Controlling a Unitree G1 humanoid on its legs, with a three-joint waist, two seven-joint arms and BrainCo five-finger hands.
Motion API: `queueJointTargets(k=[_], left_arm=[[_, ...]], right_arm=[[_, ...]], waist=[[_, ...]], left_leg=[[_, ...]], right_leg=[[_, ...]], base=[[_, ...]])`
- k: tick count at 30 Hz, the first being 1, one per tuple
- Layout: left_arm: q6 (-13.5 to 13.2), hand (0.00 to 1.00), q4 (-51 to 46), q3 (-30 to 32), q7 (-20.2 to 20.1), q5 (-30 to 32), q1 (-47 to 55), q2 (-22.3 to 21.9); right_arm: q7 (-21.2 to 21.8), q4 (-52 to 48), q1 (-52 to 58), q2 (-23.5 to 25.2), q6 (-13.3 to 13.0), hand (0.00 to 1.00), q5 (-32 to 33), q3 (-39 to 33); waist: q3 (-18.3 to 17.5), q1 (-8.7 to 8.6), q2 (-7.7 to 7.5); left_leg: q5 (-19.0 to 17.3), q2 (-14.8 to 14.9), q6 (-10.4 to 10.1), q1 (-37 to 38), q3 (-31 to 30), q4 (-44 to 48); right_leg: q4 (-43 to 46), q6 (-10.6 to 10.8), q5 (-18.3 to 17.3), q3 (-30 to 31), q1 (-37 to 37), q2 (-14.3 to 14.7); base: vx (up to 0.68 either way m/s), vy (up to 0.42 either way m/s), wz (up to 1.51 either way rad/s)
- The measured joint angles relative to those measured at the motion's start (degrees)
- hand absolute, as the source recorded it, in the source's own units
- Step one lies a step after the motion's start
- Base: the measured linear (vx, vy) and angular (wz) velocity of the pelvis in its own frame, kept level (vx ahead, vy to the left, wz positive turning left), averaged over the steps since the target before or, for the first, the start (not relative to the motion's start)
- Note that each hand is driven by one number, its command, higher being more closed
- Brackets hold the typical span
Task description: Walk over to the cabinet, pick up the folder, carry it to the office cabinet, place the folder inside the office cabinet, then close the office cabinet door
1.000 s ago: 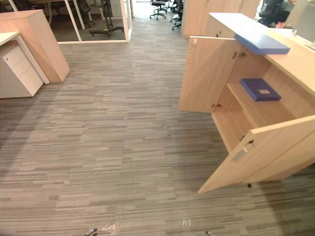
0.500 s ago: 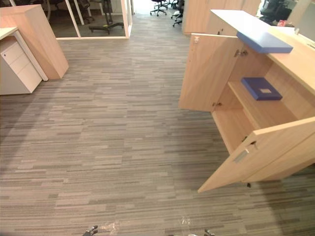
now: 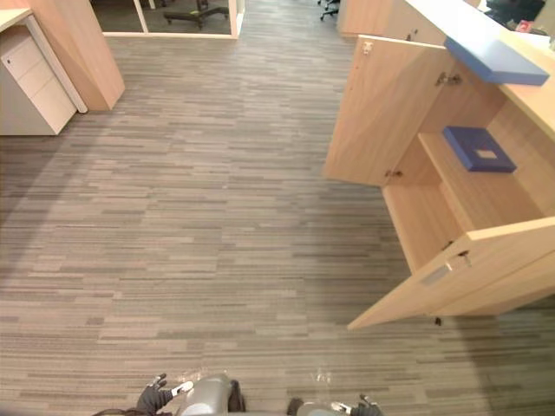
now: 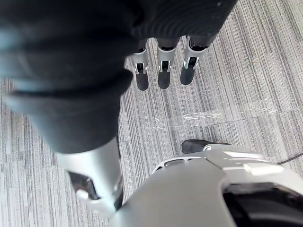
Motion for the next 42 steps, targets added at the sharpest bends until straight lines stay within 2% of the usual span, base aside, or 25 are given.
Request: queueJointTargets(k=[3,5,6,7,9,11,13,15,16,17,19,21,23,24,26,28,29,30,31,33,34,35,37,40,42], left_arm=[[-0.1,0.0,0.0,0.1,1.1,0.0,0.1,-0.2],[-0.2,0.0,0.0,1.2,1.3,0.0,0.3,-0.6],[-0.2,0.0,-0.1,1.4,1.9,0.0,0.7,-0.9],[-0.3,0.0,0.0,2.1,2.5,0.0,0.2,-1.2],[-0.2,0.0,0.2,3.7,3.0,-0.1,0.3,-1.5],[0.1,0.0,1.5,5.7,3.1,-0.8,0.6,-1.6],[0.3,0.0,2.3,5.6,2.8,-1.3,1.1,-1.2],[0.3,0.0,2.2,5.1,2.8,-1.2,1.8,-1.5],[0.2,0.0,2.1,4.0,2.6,-1.2,2.2,-1.6],[-0.1,0.0,2.0,2.2,2.2,-1.2,1.5,-1.3],[-0.2,0.0,2.1,0.5,2.1,-1.3,-0.4,-0.4],[-0.2,0.0,2.1,-1.2,2.2,-1.2,-1.5,-0.8],[-0.2,0.0,2.1,-1.9,2.2,-1.2,-2.8,-1.2],[-0.1,0.0,2.1,-2.0,2.2,-1.2,-3.1,-1.5],[0.0,0.0,2.1,-2.9,2.2,-1.2,-4.1,-1.6],[0.0,0.0,2.3,-4.0,2.1,-0.8,-4.6,-1.5],[0.0,0.0,2.4,-4.1,2.1,-0.3,-4.5,-1.6],[0.0,0.0,2.5,-3.7,2.0,1.0,-4.0,-2.1],[-0.1,0.0,3.3,-2.8,1.8,1.5,-3.6,-2.5],[0.0,0.0,3.5,-1.0,1.6,1.5,-3.8,-2.9],[0.0,0.0,3.2,2.5,1.5,1.4,-3.7,-3.7],[0.0,0.0,3.1,6.2,1.5,0.5,-3.0,-5.1],[0.1,0.0,1.5,8.6,1.4,-1.9,-2.4,-5.6],[0.0,0.0,0.0,8.6,1.4,-2.6,-2.3,-5.7],[-0.4,0.0,-1.7,8.8,1.7,-3.5,-2.4,-5.7]], right_arm=[[-0.2,-0.1,-0.3,-0.1,0.0,0.0,-1.3,0.0],[-0.6,-0.5,-0.1,0.0,-0.1,0.0,-1.4,0.1],[-0.8,-0.9,0.0,-0.3,-0.1,0.0,-1.5,0.3],[-0.9,-0.4,-0.3,-0.6,0.0,0.0,-2.0,0.4],[-0.9,0.0,-0.3,-0.1,0.0,0.0,-2.4,-0.1],[-0.7,0.7,-0.3,0.6,0.1,0.0,-3.0,-0.9],[-0.2,1.0,-0.3,1.1,0.1,0.0,-3.4,-3.3],[0.1,1.1,0.1,1.0,0.1,0.0,-3.4,-4.9],[0.2,0.9,1.0,0.6,0.1,0.0,-3.3,-6.5],[0.2,-0.2,2.0,0.9,0.0,0.0,-1.7,-8.0],[0.1,-0.7,2.2,1.2,0.1,0.0,-0.7,-8.2],[0.1,-1.3,1.7,1.4,0.5,0.0,-0.3,-7.9],[0.0,-2.3,0.7,1.1,0.4,0.0,0.0,-7.9],[-0.3,-2.7,-0.1,1.0,0.4,0.0,0.2,-6.5],[-0.6,-3.6,-0.4,1.1,0.1,0.0,1.1,-4.3],[-1.1,-3.6,-0.9,1.5,-0.3,0.0,1.1,-3.4],[-1.2,-3.5,-0.7,1.7,-0.4,0.0,1.1,-3.4],[-1.2,-3.3,-0.3,1.7,-0.6,0.0,1.1,-3.8],[-1.2,-2.7,-0.2,1.3,-0.6,0.0,1.1,-3.8],[-1.2,-1.5,-0.1,1.6,-0.6,0.0,1.1,-4.9],[-1.2,-1.2,0.6,1.9,-0.6,0.0,1.1,-7.2],[-1.2,-1.1,1.8,1.9,-0.5,0.0,1.1,-8.9],[-1.2,0.3,3.0,1.5,0.0,0.0,1.3,-9.1],[-1.1,0.6,3.4,1.2,0.3,0.0,1.5,-9.2],[-1.1,1.7,2.7,1.2,0.5,0.0,1.4,-9.9]], waist=[[0.1,0.53,-0.19],[0.1,0.45,-0.2],[-0.5,0.51,0.4],[-0.1,0.51,0.03],[-0.4,1.52,-0.44],[-1.9,1.62,-1.52],[-4.9,1.27,-1.59],[-6.2,1.09,-1.06],[-7.3,0.49,-0.37],[-7.4,-0.68,-0.74],[-6.4,-2.23,-2.04],[-5.4,-3.02,-1.0],[-3.1,-3.4,-0.06],[-2.2,-3.86,0.63],[-1.5,-4.01,0.73],[-0.6,-3.8,-0.43],[-0.7,-3.82,-0.76],[-0.8,-4.3,-0.67],[-1.4,-4.44,0.12],[-2.0,-4.5,-0.09],[-2.2,-5.0,0.74],[-2.4,-4.77,1.86],[-2.2,-3.74,2.27],[-2.2,-3.46,1.49],[-1.9,-2.12,0.95]], left_leg=[[2.1,0.2,-1.0,-1.0,-1.8,-14.7],[8.2,0.5,-1.8,-1.3,-0.9,-21.8],[13.5,-0.4,-1.4,-0.7,2.1,-23.0],[12.3,-1.0,1.3,-1.8,4.2,-20.0],[8.8,-1.6,2.0,-2.1,5.2,-16.2],[6.6,-2.8,4.3,0.3,7.6,-14.9],[6.6,-5.3,4.7,5.2,9.1,-19.3],[6.7,-7.8,4.9,10.4,9.7,-24.2],[6.9,-9.8,5.3,14.4,9.0,-28.7],[6.6,-12.5,6.9,17.7,8.2,-31.8],[6.0,-15.6,8.2,22.0,6.7,-34.0],[5.8,-15.0,8.3,26.2,5.3,-35.9],[5.5,-12.9,7.7,29.5,5.2,-36.2],[5.2,-10.6,7.2,30.1,5.6,-36.2],[4.4,-7.7,5.5,31.0,6.2,-37.4],[3.4,-6.3,2.6,34.0,8.4,-40.2],[2.8,-6.2,1.6,35.0,8.8,-40.3],[1.4,-4.9,-0.1,37.0,9.4,-40.2],[0.5,-3.1,-1.3,37.3,10.3,-37.9],[0.4,0.5,-1.5,33.1,10.7,-27.1],[1.4,5.0,-1.9,27.2,10.4,-12.5],[5.5,10.7,-0.9,21.4,10.0,3.1],[5.0,15.8,-0.6,15.3,9.1,21.6],[3.1,14.5,-0.7,7.9,8.6,25.4],[0.9,10.2,-0.5,2.2,7.0,18.2]], right_leg=[[0.5,3.0,-1.9,1.3,0.0,-4.7],[0.2,5.1,-3.2,2.1,1.0,-8.0],[-0.5,6.3,-3.9,2.2,1.4,-10.1],[0.6,6.3,-3.7,2.2,1.6,-11.1],[1.8,5.3,-2.5,2.1,2.0,-11.6],[0.3,7.9,1.6,2.3,3.7,-13.6],[3.8,7.6,5.0,3.1,2.5,-16.3],[12.5,7.4,5.0,4.7,-0.6,-18.7],[24.5,6.7,4.9,5.5,-5.2,-21.2],[38.1,2.1,6.0,5.5,-10.5,-24.9],[56.2,-4.2,6.1,2.8,-17.0,-29.9],[62.2,-2.1,-0.1,-4.1,-19.7,-28.3],[60.0,-1.1,-6.0,-9.9,-20.3,-24.8],[54.2,0.4,-8.3,-14.0,-21.9,-21.0],[42.1,0.9,-8.5,-18.6,-24.7,-16.4],[25.3,-0.9,-4.6,-20.3,-26.6,-12.4],[23.5,-1.8,-3.6,-20.1,-26.9,-12.0],[24.6,-4.3,-0.8,-19.7,-26.6,-10.8],[25.9,-4.6,-1.2,-19.9,-26.4,-9.0],[23.5,-5.1,-2.4,-20.0,-24.8,-6.4],[18.9,-5.1,-2.4,-20.1,-21.8,-2.6],[14.1,-5.9,-2.1,-19.3,-17.7,1.9],[8.4,-7.1,-2.1,-16.1,-10.1,7.5],[4.0,-6.9,-2.7,-11.2,-4.8,9.4],[2.5,-7.9,-2.0,-7.1,-1.6,9.0]], base=[[0.18,0.264,-0.22],[0.26,0.314,-0.1],[0.4,0.386,0.0],[0.48,0.452,-0.03],[0.42,0.318,-0.23],[0.44,0.276,-0.37],[0.38,0.218,-0.56],[0.3,0.241,-0.57],[0.32,0.269,-0.14],[0.26,0.197,0.21],[0.22,0.111,0.44],[0.23,0.011,0.29],[0.21,-0.087,0.04],[0.2,-0.184,-0.07],[0.17,-0.194,-0.12],[0.15,-0.186,-0.35],[0.28,-0.272,-0.35],[0.46,-0.406,-0.32],[0.44,-0.317,-0.36],[0.5,-0.372,-0.3],[0.6,-0.484,-0.36],[0.49,-0.378,-0.41],[0.52,-0.27,-0.83],[0.56,-0.149,-0.94],[0.4,-0.042,-1.1]])
